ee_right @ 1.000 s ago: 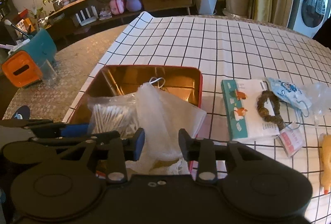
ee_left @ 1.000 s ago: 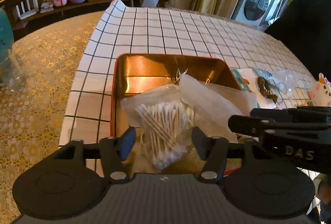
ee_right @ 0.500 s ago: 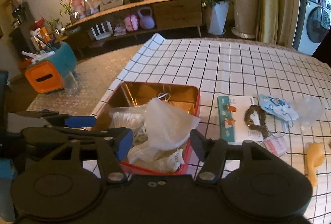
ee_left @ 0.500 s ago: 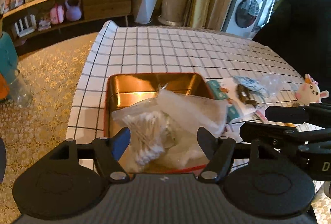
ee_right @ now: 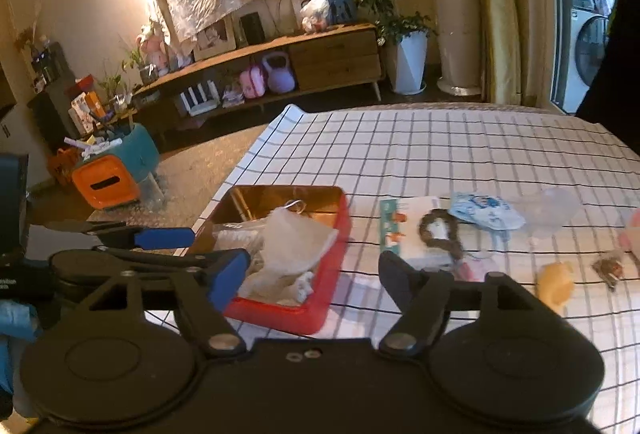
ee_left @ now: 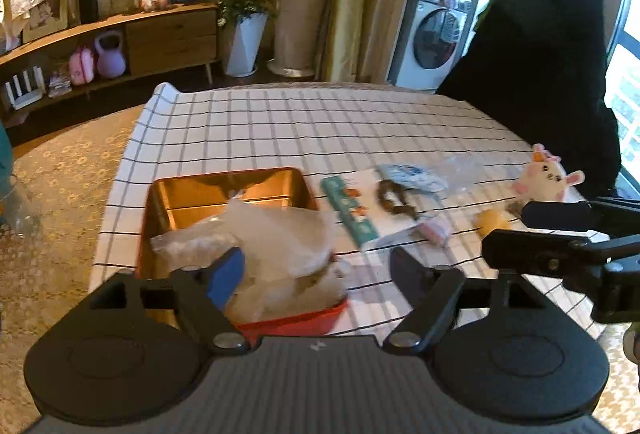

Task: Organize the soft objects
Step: 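Move both tools back toward the remaining items on the table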

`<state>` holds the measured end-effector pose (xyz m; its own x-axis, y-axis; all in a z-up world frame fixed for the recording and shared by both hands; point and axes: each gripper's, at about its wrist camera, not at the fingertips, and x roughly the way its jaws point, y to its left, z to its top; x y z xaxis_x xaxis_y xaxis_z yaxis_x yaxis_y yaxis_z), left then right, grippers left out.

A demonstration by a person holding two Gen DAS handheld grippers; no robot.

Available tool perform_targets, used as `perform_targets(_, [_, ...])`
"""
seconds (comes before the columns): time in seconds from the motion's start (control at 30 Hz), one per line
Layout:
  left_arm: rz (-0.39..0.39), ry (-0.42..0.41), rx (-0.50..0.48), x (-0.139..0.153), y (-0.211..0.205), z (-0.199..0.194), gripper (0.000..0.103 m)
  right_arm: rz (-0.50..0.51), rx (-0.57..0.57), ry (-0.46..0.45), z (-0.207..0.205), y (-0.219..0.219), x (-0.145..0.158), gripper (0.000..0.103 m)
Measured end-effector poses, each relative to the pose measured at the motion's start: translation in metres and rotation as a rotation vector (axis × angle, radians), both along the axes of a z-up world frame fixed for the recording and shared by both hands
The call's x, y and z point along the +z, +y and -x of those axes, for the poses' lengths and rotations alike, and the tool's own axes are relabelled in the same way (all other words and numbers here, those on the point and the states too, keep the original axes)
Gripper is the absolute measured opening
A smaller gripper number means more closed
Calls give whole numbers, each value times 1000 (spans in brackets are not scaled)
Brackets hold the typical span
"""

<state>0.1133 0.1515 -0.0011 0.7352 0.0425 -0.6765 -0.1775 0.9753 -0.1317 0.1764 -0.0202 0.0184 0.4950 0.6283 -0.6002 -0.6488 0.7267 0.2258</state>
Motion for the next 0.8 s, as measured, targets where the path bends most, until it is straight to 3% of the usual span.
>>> perform_targets(0.43, [56, -21, -105, -3, -66, -19, 88, -25, -117, -40, 0, -101, -6, 90])
perform_targets(0.7, [68, -19, -142, -17, -100, -44, 101, -28, -175, -36, -12, -145, -23, 92])
perform_targets(0.8, [70, -21, -152, -26, -109, -54, 101, -17, -179, -31, -17, -155, -33, 93])
